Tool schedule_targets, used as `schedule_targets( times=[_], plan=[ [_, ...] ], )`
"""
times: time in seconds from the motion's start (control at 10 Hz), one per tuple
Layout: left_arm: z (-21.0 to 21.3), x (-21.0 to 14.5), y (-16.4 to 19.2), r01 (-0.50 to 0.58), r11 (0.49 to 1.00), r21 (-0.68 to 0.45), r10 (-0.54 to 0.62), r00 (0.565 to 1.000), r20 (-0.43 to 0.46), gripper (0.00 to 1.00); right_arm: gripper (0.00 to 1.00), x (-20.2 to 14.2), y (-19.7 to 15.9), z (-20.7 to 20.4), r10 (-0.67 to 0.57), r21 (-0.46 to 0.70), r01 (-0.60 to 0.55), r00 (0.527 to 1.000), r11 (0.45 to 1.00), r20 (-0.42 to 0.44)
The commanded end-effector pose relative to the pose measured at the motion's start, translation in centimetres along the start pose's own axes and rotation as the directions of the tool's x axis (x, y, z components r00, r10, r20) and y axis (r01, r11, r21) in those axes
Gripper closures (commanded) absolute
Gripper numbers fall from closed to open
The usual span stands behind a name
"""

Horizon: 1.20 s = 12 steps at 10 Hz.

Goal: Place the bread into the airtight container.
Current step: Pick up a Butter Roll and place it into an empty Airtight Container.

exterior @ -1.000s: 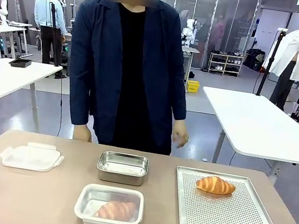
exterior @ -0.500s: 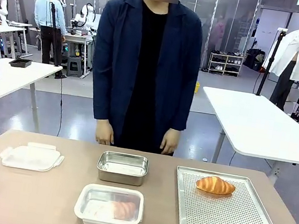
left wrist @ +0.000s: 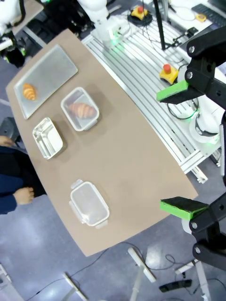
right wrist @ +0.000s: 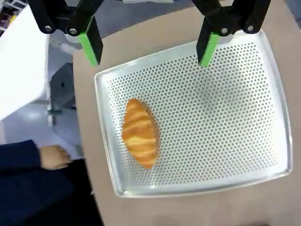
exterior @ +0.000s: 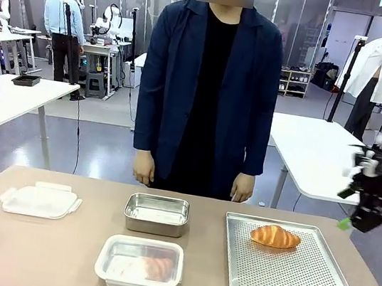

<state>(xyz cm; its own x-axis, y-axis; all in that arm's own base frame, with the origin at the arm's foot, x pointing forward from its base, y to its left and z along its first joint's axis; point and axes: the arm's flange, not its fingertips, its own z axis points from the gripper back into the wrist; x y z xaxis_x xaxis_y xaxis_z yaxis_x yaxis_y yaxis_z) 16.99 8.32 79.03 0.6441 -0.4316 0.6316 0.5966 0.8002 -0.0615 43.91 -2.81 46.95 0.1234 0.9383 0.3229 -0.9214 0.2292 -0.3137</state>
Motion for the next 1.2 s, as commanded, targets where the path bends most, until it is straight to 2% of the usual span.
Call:
schedule_targets(
  times=[0.0,0.3,0.6,0.7,0.9,1.1],
  plan=[
    [0.3,0.3,-0.1,0.001,1.000,-0.002,-0.001,1.000,0.004,0.00,0.00,1.8,-2.1,-2.1,0.059,0.085,-0.050,0.993,0.995,-0.105],
    [0.3,0.3,-0.1,0.001,1.000,-0.002,-0.001,1.000,0.004,0.00,0.00,5.3,-3.8,-7.6,0.127,0.083,-0.114,0.978,0.990,-0.164],
    [0.3,0.3,-0.1,0.001,1.000,-0.002,-0.001,1.000,0.004,0.00,0.00,5.7,-4.7,-13.9,0.099,0.009,-0.098,0.985,0.995,-0.140],
    [0.3,0.3,-0.1,0.001,1.000,-0.002,-0.001,1.000,0.004,0.00,0.00,5.7,-4.9,-15.6,0.131,0.013,-0.130,0.985,0.991,-0.114],
    [0.3,0.3,-0.1,0.001,1.000,-0.002,-0.001,1.000,0.004,0.00,0.00,5.2,-6.1,-18.6,0.170,0.081,-0.162,0.981,0.983,-0.097],
    [0.3,0.3,-0.1,0.001,1.000,-0.002,-0.001,1.000,0.004,0.00,0.00,5.2,-6.6,-20.1,0.140,0.153,-0.125,0.986,0.980,-0.089]
  ],
)
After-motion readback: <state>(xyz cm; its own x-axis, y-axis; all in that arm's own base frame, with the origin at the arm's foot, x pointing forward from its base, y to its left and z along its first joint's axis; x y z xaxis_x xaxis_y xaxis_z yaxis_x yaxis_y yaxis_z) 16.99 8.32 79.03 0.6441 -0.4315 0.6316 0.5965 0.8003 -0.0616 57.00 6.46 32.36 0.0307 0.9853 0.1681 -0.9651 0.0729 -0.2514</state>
